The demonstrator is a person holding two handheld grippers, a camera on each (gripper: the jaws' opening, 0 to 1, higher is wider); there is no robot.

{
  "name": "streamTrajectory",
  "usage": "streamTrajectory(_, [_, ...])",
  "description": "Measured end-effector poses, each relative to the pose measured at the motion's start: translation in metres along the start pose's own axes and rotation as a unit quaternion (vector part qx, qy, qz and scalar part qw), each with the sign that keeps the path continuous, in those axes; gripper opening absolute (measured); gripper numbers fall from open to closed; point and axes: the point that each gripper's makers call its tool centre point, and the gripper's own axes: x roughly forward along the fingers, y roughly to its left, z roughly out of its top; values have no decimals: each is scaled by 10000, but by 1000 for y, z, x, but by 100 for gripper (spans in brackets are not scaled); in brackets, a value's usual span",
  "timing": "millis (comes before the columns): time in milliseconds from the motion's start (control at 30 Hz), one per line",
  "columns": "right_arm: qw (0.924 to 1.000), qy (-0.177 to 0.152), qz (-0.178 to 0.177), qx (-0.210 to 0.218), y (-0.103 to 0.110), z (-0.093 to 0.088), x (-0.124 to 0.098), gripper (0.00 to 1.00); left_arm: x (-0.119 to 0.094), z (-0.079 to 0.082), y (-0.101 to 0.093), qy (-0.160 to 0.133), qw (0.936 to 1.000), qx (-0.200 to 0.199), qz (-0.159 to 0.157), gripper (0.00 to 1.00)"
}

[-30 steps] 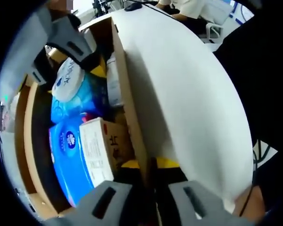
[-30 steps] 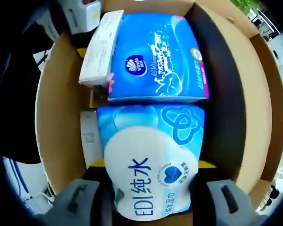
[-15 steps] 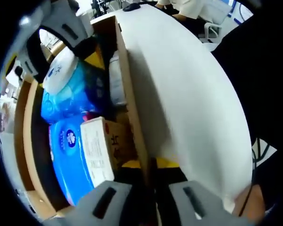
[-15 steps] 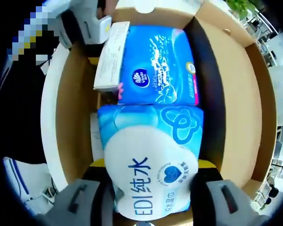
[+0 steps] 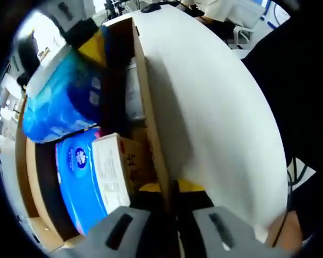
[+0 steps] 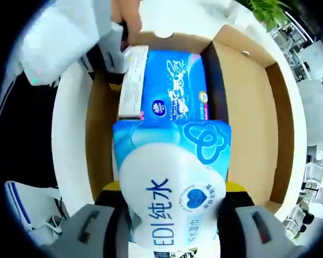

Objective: Operate the shoe box by opening the lid, removing the specified soft item, and placing it in the target area until the item is outside and the box remains undamaged.

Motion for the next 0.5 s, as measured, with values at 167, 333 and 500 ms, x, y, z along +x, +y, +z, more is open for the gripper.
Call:
streamTrajectory(167, [9999,81,-102,-39,-4,-2,-13,64,0,0,0,-7,10000,-4,-2,4])
streamTrajectory(333, [9996,210,-158,-83,-3,-8,-17,64,0,-1,1,-17,10000,-12,-8,4])
streamTrajectory(500, [9997,180,-184,-31,-2,-13,-32,64,0,-1,1,-25,10000,-25,-15,4])
